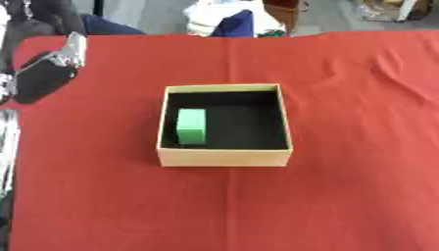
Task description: Pick up objects on the table and place them in the box.
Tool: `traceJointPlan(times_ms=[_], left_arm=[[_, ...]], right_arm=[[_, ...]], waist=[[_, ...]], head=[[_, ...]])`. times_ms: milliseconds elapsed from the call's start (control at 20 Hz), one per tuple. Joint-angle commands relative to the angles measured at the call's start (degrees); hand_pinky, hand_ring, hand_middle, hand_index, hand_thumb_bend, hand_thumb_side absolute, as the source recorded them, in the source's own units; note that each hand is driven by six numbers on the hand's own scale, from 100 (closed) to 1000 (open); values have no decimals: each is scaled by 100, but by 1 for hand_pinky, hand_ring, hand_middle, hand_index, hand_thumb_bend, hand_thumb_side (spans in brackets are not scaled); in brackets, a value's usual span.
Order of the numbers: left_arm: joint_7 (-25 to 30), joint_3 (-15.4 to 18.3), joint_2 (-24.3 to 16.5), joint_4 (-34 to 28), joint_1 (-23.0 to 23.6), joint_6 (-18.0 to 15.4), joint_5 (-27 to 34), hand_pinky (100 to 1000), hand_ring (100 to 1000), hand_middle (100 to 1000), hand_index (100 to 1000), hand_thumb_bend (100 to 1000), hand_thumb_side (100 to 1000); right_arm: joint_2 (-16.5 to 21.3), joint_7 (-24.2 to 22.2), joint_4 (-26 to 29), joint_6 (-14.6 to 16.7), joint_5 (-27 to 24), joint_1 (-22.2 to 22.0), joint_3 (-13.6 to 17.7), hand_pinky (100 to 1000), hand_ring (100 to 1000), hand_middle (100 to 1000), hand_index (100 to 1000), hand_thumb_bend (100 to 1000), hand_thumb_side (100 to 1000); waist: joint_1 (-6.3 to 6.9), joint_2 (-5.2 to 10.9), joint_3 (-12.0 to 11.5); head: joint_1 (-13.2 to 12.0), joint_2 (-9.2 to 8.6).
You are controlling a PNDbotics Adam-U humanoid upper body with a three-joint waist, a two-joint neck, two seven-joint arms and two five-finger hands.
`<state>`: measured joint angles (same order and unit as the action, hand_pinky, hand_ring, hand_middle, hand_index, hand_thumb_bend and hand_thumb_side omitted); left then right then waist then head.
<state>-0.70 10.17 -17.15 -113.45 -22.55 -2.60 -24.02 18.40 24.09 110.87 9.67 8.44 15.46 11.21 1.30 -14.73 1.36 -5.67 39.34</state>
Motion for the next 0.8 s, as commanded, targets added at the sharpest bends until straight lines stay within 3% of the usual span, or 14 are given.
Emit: traceJointPlan(times_ms=[50, 800], left_arm=[[-309, 18, -54, -114, 21, -47, 307, 598, 621, 563, 729, 100, 326], [-1687, -329, -291, -38, 263, -274, 1680, 593, 617, 557, 730, 100, 339]], right_arm=[[82, 14, 93, 2, 35, 66, 34, 648, 759, 830, 928, 100, 530], [87, -5, 98, 7, 39, 71, 27, 649, 761, 831, 928, 100, 528]], waist=[[-8, 71, -15], [3, 93, 10]], head=[[-47, 55], [9, -82]])
